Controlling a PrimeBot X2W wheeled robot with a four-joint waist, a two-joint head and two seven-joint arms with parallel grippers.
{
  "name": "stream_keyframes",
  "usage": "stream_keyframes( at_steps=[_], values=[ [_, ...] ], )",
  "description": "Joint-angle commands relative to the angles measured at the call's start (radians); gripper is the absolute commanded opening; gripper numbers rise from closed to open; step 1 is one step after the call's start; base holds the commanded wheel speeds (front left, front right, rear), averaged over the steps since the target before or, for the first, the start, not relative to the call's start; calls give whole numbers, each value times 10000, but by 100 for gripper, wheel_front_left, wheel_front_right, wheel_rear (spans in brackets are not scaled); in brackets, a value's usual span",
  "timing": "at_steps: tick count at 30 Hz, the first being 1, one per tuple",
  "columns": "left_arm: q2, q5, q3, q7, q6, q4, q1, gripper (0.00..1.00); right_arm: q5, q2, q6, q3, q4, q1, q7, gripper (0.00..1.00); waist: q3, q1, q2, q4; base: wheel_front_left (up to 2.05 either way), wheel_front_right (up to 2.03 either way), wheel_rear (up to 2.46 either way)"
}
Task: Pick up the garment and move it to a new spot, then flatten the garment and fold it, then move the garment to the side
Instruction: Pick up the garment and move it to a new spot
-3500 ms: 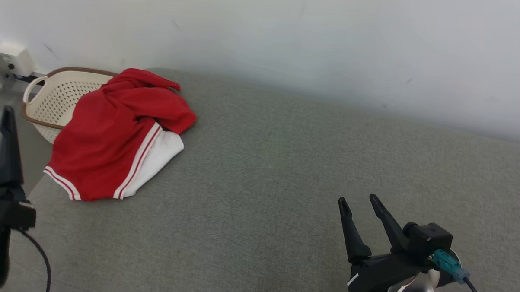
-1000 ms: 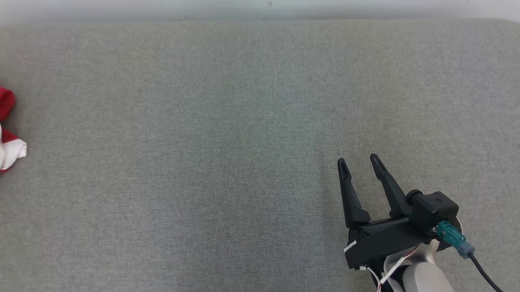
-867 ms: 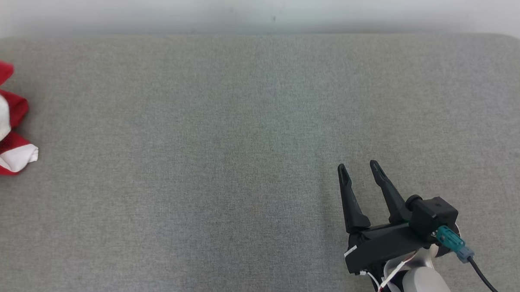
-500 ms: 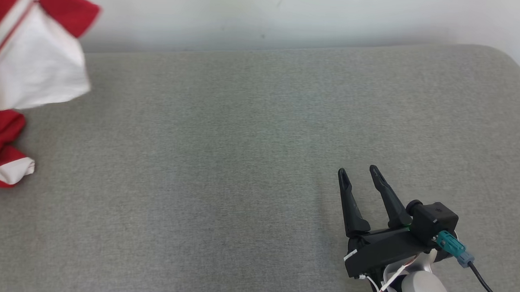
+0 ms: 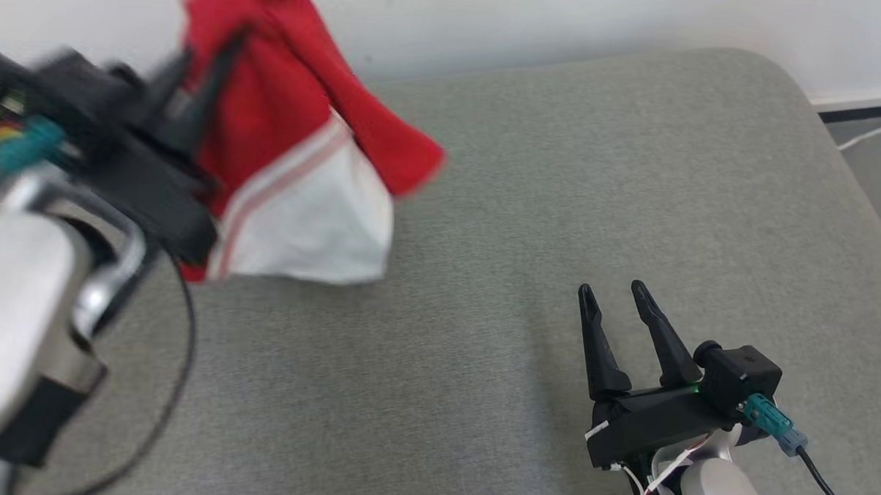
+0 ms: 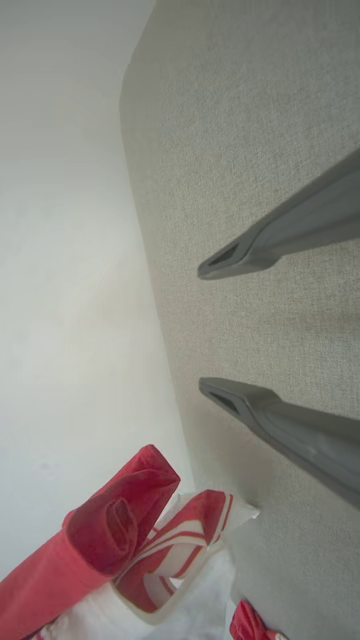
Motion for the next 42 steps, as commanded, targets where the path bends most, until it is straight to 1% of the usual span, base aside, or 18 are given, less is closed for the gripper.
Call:
stream_keyframes(
  at_steps=[1,4,7,10,16,17,18,19,20,21,25,28,31,35,38,42],
  values=[
    [-75,107,-226,114,93,-352,347,0,97,-8,4,25,19,-68,-87,100,120,0,0,-285,0,0,0],
    [-353,85,-795,334,142,-959,1033,0,141,-8,4,73,44,-92,-157,100,233,0,0,-471,0,0,0],
    [-503,76,-1108,380,268,-1038,1504,0,148,-8,4,72,70,-118,-182,100,300,0,0,-531,0,0,0],
    [-683,-88,-1324,279,324,-848,1978,0,124,-8,4,33,70,-141,-207,100,348,0,0,-539,0,0,0],
    [-1151,-412,-1788,-162,225,88,2792,0,29,-8,4,40,118,-189,-105,100,281,0,0,-412,0,0,0],
    [-1208,-403,-1870,-244,191,306,2884,3,24,-8,4,56,116,-194,-88,100,264,0,0,-390,0,0,0],
    [-1269,-355,-1947,-377,166,474,2953,42,7,-8,4,66,122,-190,-81,100,234,0,0,-359,0,0,0],
    [-1269,-355,-1947,-377,166,474,2953,42,7,-8,4,66,122,-190,-81,100,234,0,0,-359,0,0,0],
    [-1373,-380,-2000,-507,173,613,3039,78,-3,-8,4,69,122,-177,-60,100,206,0,0,-329,0,0,0],
    [-1460,-418,-2063,-616,162,744,3119,100,-11,-8,4,64,118,-156,-41,100,172,0,0,-289,0,0,0],
    [-1699,-374,-2235,-963,225,990,3351,100,-20,-8,4,48,124,-39,11,100,3,0,0,-128,0,0,0],
    [-1856,-427,-2235,-1243,414,888,3621,100,-18,-9,4,32,129,81,52,100,-160,0,0,0,0,0,0],
    [-1900,-441,-2147,-1475,699,689,3914,100,-16,-9,4,12,103,154,76,100,-277,0,0,125,0,0,0],
    [-1852,-619,-1956,-1752,1058,388,4458,100,-47,-9,4,-34,57,269,122,100,-408,0,0,275,0,0,0],
    [-1692,-744,-1768,-1849,1278,330,4831,100,-67,-9,4,-58,21,335,175,100,-463,0,0,368,0,0,0],
    [-1480,-946,-1587,-1913,1400,503,5207,100,-99,-9,4,-73,-34,355,234,100,-470,0,0,440,0,0,0]
  ],
)
